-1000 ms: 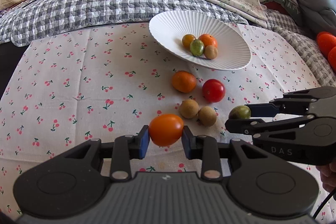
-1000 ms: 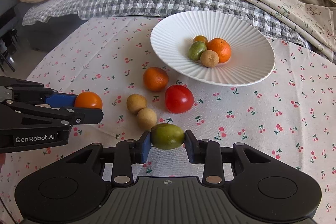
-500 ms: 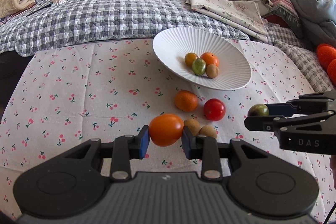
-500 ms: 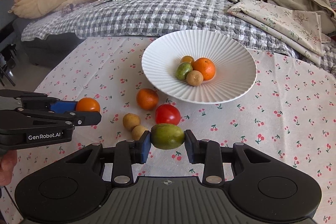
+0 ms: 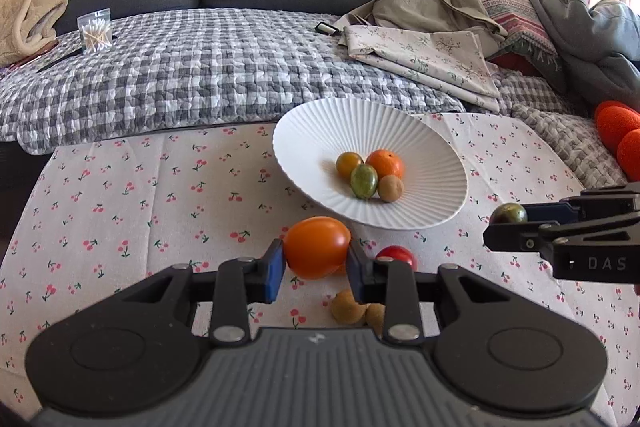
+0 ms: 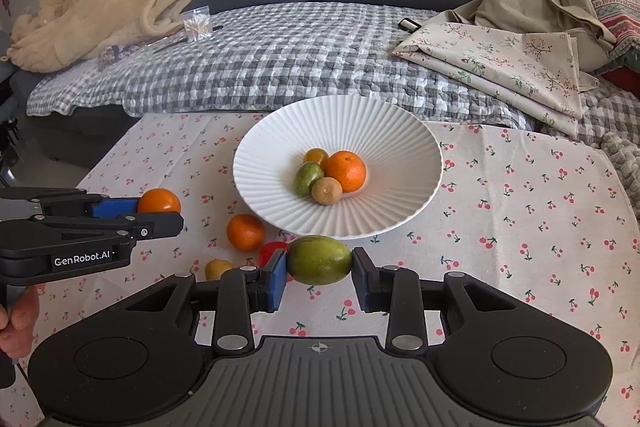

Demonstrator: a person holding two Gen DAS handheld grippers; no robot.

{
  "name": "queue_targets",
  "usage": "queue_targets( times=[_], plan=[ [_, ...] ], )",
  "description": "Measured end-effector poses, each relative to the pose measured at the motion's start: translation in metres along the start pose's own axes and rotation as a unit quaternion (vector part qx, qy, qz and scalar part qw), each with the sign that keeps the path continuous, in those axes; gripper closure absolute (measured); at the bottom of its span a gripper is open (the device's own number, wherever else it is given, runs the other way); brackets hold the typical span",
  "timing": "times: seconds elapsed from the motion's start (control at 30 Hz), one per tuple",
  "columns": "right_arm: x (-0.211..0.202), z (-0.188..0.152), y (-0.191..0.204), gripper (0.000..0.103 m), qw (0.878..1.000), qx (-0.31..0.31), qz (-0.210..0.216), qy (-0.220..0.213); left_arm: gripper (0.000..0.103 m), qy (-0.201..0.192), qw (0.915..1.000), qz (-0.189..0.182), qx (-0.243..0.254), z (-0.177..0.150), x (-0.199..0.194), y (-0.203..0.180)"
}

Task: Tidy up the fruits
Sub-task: 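Carry the orange-red tomato and green lime in both tools over the bowl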

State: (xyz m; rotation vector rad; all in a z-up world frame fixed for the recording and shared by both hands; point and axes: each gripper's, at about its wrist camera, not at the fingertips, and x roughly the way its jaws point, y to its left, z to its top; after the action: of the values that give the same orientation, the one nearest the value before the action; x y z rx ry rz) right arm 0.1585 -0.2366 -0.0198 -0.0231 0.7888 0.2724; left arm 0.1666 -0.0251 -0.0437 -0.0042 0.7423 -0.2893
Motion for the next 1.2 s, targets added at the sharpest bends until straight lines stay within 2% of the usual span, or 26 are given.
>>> queue_targets(
  times=[0.37, 0.57, 0.93, 1.2],
  plan=[
    [0.009, 0.011, -0.025, 0.07, 1.0, 0.022, -0.01, -0.01, 0.072, -0.023, 0.9996, 0.003, 0.018, 0.023, 0.032, -0.006],
    [0.03, 0.018, -0.028, 0.07, 1.0, 0.018, -0.021, -0.009, 0.072, -0.018, 0.9991, -0.003, 0.037, 0.03, 0.055, -0.016],
    [0.063, 0.03, -0.025, 0.07, 0.999, 0.002, -0.04, -0.012, 0.072, -0.008, 0.9993, -0.009, 0.036, 0.041, 0.089, -0.015],
    [0.078, 0.027, -0.026, 0.07, 0.999, 0.002, -0.046, 0.001, 0.072, -0.003, 0.9987, -0.011, 0.05, 0.038, 0.099, -0.02]
  ],
)
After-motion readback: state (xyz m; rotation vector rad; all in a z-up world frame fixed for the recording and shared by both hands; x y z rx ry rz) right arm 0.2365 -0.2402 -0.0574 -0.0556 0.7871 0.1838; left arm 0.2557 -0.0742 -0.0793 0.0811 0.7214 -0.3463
